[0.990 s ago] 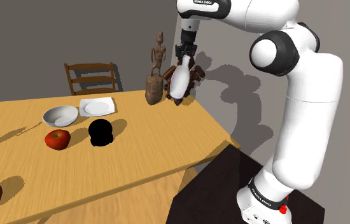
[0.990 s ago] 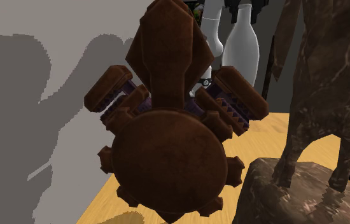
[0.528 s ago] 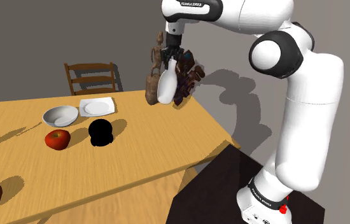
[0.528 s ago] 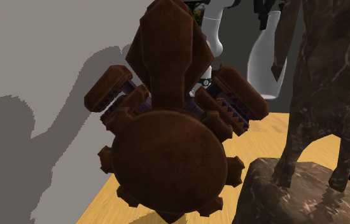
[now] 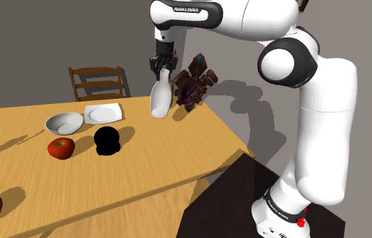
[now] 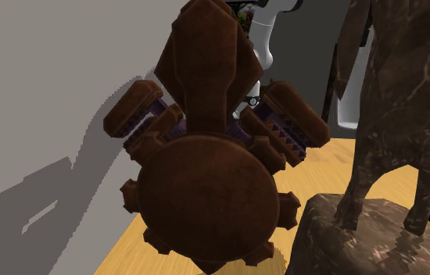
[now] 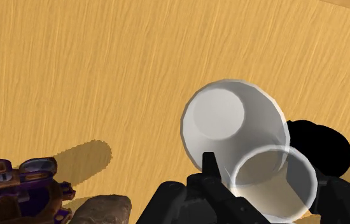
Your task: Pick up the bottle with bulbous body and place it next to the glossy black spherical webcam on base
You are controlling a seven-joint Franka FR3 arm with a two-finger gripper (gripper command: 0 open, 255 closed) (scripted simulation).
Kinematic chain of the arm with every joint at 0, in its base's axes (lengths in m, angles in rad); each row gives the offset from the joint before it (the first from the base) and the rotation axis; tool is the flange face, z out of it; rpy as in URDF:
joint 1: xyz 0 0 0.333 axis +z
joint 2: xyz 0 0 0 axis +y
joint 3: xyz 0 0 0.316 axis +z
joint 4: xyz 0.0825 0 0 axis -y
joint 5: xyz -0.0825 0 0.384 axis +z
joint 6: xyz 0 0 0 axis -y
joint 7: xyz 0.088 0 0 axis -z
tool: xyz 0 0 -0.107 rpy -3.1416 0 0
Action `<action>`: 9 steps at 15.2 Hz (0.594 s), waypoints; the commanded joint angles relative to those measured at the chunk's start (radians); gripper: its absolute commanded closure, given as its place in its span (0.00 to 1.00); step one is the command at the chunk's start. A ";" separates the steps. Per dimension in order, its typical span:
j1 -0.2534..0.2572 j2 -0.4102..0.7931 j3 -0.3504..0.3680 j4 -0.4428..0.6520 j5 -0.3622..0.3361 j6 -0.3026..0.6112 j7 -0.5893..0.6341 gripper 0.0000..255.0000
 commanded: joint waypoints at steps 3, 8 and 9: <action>0.053 0.050 0.024 0.050 0.000 0.003 0.080 1.00; 0.114 0.150 0.050 0.174 0.001 -0.020 0.171 1.00; 0.115 0.148 0.050 0.156 0.001 -0.005 0.171 1.00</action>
